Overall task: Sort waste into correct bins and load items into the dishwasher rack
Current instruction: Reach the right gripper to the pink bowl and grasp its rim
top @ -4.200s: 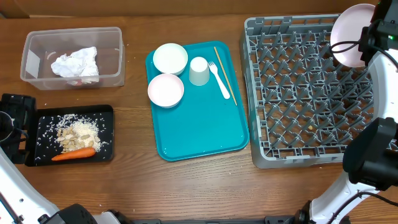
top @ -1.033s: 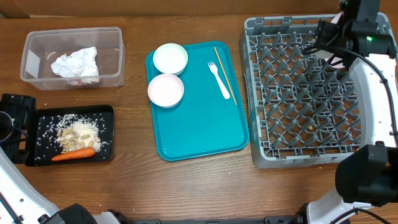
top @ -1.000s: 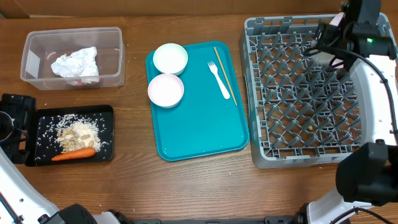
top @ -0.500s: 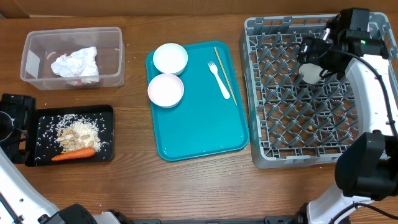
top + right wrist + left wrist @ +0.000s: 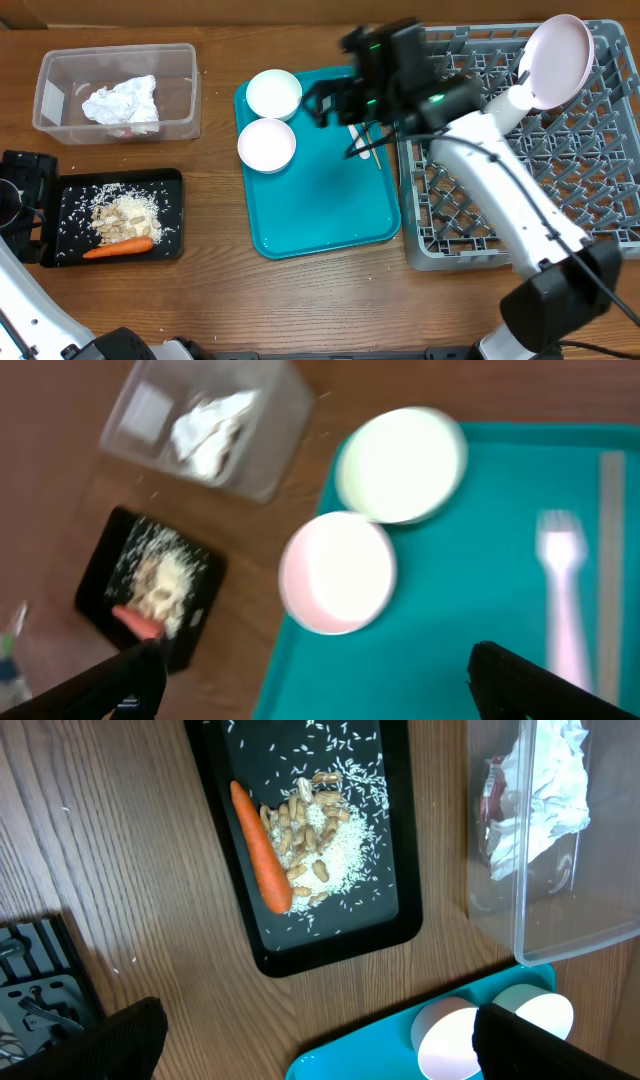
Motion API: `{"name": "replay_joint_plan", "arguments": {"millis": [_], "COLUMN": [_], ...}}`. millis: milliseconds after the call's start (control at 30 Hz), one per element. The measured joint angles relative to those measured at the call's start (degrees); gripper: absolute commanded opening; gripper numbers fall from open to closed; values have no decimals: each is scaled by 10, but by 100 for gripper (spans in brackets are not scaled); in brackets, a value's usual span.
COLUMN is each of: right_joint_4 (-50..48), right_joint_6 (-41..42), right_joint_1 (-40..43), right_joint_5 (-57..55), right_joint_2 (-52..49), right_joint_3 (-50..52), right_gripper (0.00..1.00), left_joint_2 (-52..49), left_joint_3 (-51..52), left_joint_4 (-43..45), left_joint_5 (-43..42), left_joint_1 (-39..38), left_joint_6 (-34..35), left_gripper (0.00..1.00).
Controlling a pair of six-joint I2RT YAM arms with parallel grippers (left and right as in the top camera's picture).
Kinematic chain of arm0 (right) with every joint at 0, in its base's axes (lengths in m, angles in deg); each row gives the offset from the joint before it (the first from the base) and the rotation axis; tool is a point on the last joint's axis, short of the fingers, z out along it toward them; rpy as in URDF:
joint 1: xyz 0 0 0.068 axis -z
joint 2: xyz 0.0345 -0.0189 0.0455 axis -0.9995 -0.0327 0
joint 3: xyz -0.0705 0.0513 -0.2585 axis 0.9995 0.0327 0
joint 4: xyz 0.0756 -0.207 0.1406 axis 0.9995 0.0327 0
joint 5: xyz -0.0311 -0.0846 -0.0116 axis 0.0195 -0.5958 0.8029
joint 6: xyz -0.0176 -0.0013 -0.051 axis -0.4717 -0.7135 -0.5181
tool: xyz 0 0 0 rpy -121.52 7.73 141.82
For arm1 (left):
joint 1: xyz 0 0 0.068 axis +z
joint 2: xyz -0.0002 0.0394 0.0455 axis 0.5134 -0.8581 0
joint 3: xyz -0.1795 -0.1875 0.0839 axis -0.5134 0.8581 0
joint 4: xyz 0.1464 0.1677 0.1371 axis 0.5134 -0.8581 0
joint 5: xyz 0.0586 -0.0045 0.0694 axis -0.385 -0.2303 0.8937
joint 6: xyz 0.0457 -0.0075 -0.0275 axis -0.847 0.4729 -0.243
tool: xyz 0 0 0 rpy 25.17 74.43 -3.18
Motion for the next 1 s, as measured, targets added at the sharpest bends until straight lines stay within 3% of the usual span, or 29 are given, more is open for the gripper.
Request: {"name": "replay_joint_plan", "arguments": {"millis": [100, 233, 400, 600, 767, 1000], "right_joint_4": [-14, -44, -49, -39, -21, 45], "right_joint_6": [-3, -30, 34, 120, 154, 201], "right_joint_1": [-54, -112, -155, -140, -132, -132], "right_joint_5": [-33, -72, -181, -260, -273, -325], "right_joint_2": [-40, -117, -194, -213, -213, -213], "right_joint_3": [-1, -2, -2, -2, -2, -2], "right_gripper": [99, 88, 88, 83, 67, 53], "left_joint_2": [0, 0, 0, 0, 0, 0], "left_joint_3": [0, 0, 0, 0, 0, 0], "left_joint_4": [0, 0, 0, 0, 0, 0], "left_joint_5": [0, 0, 0, 0, 0, 0], "left_joint_1": [0, 0, 0, 0, 0, 0], "left_joint_6": [0, 0, 0, 0, 0, 0], "left_gripper": [100, 100, 100, 100, 100, 100]}}
